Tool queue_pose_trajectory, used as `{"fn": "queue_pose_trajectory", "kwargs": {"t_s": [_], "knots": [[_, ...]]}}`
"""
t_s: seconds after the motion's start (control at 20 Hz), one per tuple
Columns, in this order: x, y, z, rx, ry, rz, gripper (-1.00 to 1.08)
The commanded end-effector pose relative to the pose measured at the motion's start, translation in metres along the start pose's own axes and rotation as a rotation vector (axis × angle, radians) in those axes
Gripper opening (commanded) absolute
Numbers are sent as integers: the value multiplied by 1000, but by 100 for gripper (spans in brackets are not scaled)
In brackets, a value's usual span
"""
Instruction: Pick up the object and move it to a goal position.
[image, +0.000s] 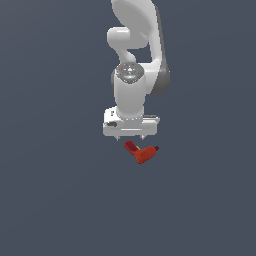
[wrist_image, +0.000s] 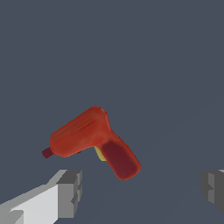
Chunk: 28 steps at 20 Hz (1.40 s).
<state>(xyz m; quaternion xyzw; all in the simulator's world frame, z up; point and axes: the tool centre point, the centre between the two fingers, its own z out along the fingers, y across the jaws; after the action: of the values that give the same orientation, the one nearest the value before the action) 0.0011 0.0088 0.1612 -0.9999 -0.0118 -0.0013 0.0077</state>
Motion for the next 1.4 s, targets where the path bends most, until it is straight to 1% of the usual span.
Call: {"fn": "queue_pose_trajectory", "kwargs": {"t_s": [0.0,0.3,0.55,0.75,1.05,1.35], "knots": [[0,0,0,0,0,0,108],[-5,-3,5,-6,-21,-29,108],[-5,-3,6,-6,-20,-30,108],[-7,-2,12,-21,-23,-60,108],[-15,0,33,-68,-35,-164,108],[-30,1,67,-135,-59,-349,108]]}}
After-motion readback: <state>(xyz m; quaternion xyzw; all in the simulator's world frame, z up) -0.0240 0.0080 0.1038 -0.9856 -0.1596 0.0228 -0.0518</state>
